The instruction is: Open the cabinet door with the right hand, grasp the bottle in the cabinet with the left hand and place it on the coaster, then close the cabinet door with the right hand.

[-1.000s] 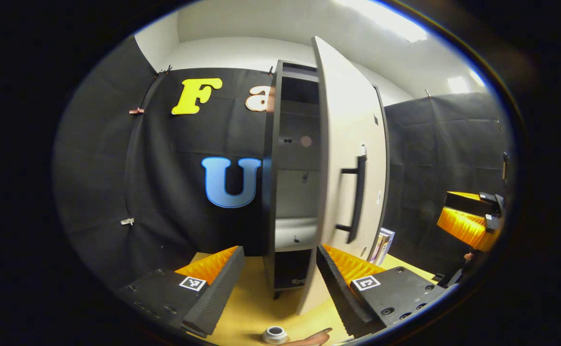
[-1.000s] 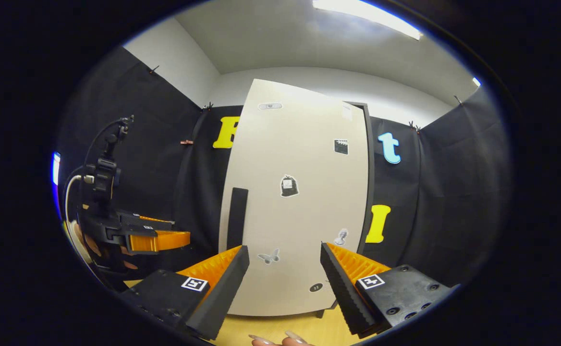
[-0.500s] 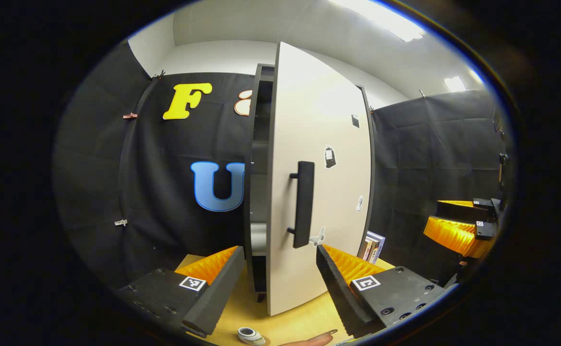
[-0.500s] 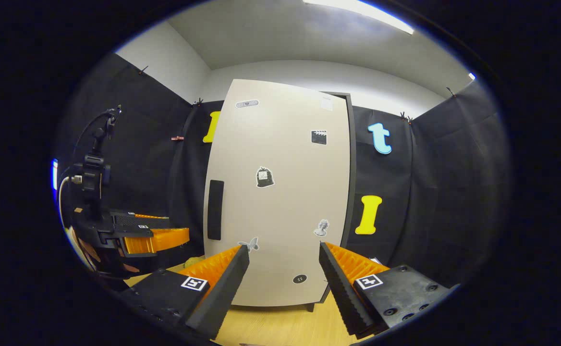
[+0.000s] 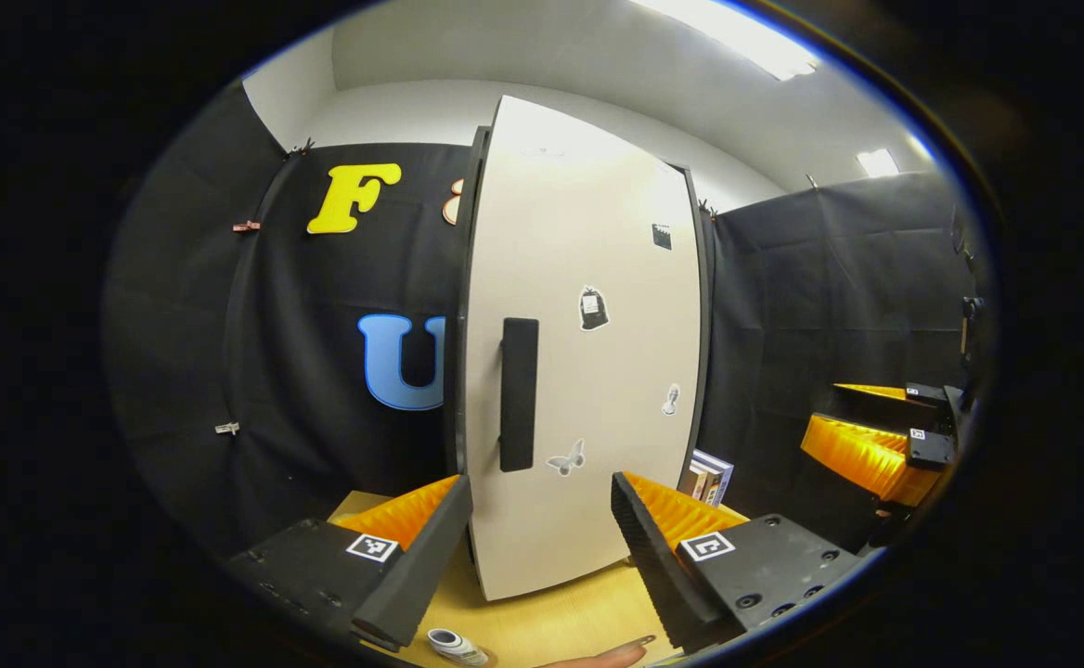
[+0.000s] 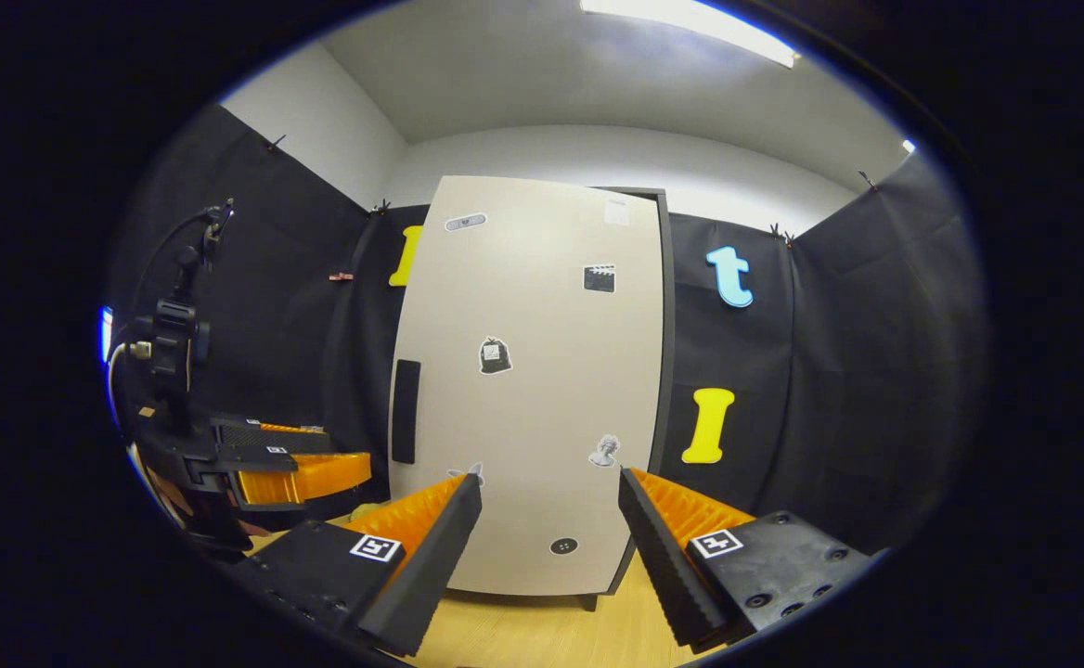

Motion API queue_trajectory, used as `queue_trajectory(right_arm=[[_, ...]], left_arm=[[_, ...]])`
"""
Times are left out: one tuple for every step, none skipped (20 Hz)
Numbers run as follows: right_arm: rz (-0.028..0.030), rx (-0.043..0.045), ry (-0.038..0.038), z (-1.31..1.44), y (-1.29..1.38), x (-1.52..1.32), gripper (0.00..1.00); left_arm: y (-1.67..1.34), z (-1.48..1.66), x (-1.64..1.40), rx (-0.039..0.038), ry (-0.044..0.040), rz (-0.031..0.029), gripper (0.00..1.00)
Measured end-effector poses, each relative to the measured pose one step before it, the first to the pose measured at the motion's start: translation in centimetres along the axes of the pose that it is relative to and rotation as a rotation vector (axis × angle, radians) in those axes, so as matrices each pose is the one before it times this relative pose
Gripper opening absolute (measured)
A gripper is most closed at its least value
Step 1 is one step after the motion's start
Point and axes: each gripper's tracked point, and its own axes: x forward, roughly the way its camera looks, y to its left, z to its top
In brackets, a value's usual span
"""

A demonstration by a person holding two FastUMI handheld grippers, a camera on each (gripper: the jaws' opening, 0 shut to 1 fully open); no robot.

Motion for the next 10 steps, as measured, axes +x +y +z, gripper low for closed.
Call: queue_trajectory(right_arm=[[-0.00812, 0.01038, 0.01080, -0.177, -0.120, 0.005, 0.98], [-0.01623, 0.01217, 0.00545, -0.056, -0.234, -0.032, 0.98], [-0.02613, 0.00519, -0.00654, 0.134, -0.424, 0.009, 0.98], [-0.02074, -0.00111, -0.01531, 0.321, -0.450, 0.162, 0.98], [-0.01408, -0.00235, -0.01524, 0.234, -0.190, 0.037, 0.98], [-0.00314, -0.00360, -0.00784, 0.160, 0.029, 0.053, 0.98], [-0.00271, -0.00394, -0.00440, 0.104, 0.141, 0.073, 0.98], [-0.00499, -0.00834, -0.00160, 0.021, -0.079, 0.015, 0.98], [-0.00419, -0.00924, -0.00096, -0.057, -0.284, 0.034, 0.98], [-0.00283, -0.00561, -0.00105, 0.020, -0.195, 0.014, 0.98]], left_arm=[[-0.180, 0.015, -0.062, 0.00727, -0.00118, 0.00000, 0.95], [-0.137, 0.024, 0.103, 0.00900, 0.00007, 0.00032, 0.95], [-0.140, -0.031, 0.092, 0.00912, -0.00069, -0.00115, 0.95], [-0.123, 0.053, 0.076, 0.00657, -0.00095, -0.00182, 0.95], [-0.109, -0.002, 0.261, 0.00266, 0.00022, -0.00400, 0.95], [-0.180, -0.177, 0.077, -0.00137, 0.00168, -0.00640, 0.95], [-0.231, -0.120, 0.111, -0.00311, 0.00171, -0.00606, 0.95], [-0.196, 0.017, 0.205, -0.00244, 0.00155, -0.00392, 0.95], [-0.106, -0.126, -0.104, 0.00147, 0.00242, -0.00059, 0.95], [-0.030, 0.044, 0.093, 0.00519, -0.00070, 0.00411, 0.95]])
